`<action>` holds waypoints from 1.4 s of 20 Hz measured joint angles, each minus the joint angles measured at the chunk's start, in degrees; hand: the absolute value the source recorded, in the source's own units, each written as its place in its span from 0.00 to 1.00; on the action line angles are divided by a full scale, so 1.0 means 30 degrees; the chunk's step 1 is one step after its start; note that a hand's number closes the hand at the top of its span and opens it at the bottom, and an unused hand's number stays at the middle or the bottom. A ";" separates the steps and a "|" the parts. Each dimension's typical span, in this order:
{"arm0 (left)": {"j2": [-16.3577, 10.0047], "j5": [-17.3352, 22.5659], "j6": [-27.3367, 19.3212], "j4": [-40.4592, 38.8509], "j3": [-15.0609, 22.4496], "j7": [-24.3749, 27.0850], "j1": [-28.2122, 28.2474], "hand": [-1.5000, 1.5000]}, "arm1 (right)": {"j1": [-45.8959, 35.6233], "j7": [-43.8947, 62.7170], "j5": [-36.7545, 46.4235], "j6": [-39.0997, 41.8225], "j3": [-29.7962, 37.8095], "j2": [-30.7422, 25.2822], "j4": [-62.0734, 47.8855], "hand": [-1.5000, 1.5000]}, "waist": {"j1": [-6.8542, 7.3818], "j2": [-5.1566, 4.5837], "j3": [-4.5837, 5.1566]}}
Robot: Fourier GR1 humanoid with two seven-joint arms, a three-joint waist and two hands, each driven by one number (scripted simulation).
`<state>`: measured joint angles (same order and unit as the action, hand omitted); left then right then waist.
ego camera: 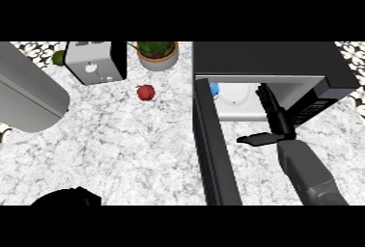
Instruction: Pick up the milk, place it into the microwave and close the microwave
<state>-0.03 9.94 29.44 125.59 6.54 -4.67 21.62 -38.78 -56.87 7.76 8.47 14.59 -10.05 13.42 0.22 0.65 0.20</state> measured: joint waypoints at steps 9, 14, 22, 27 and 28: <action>0.0006 -0.2760 -0.1892 -0.1401 0.3168 -0.0272 -0.2347 1.00 | 0.4695 0.0312 -0.0481 0.0958 -0.0723 -0.0889 0.3672 0.00 | -0.0555 0.0023 -0.0027; 0.0009 -0.4603 -0.3705 -0.4153 0.5332 0.0361 -0.5150 1.00 | 0.7396 0.0518 -0.1008 0.1535 -0.1022 -0.1712 0.6059 0.00 | -0.0824 -0.0046 -0.0029; 0.0005 -0.6330 -0.6325 -1.0421 0.8507 0.2051 -0.8405 1.00 | 1.1231 0.1221 -0.2409 0.2591 -0.1396 -0.3106 1.0964 0.00 | -0.0967 -0.0132 -0.0022; -0.0029 -0.6424 -0.9140 -1.4615 1.0375 0.3881 -1.0172 1.00 | 1.3131 0.1675 -0.3209 0.3161 -0.1813 -0.4032 1.4196 0.00 | -0.1154 -0.0177 -0.0005; -0.0030 -0.6355 -0.9656 -1.5333 1.0620 0.4303 -1.0649 1.00 | 1.3271 0.1961 -0.3562 0.3442 -0.1821 -0.4267 1.4772 0.00 | -0.1165 -0.0191 -0.0009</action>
<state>-0.12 -9.12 0.47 79.60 38.40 8.24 -10.33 1.03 -50.99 -2.92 18.79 9.12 -22.85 57.74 -3.27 0.08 0.18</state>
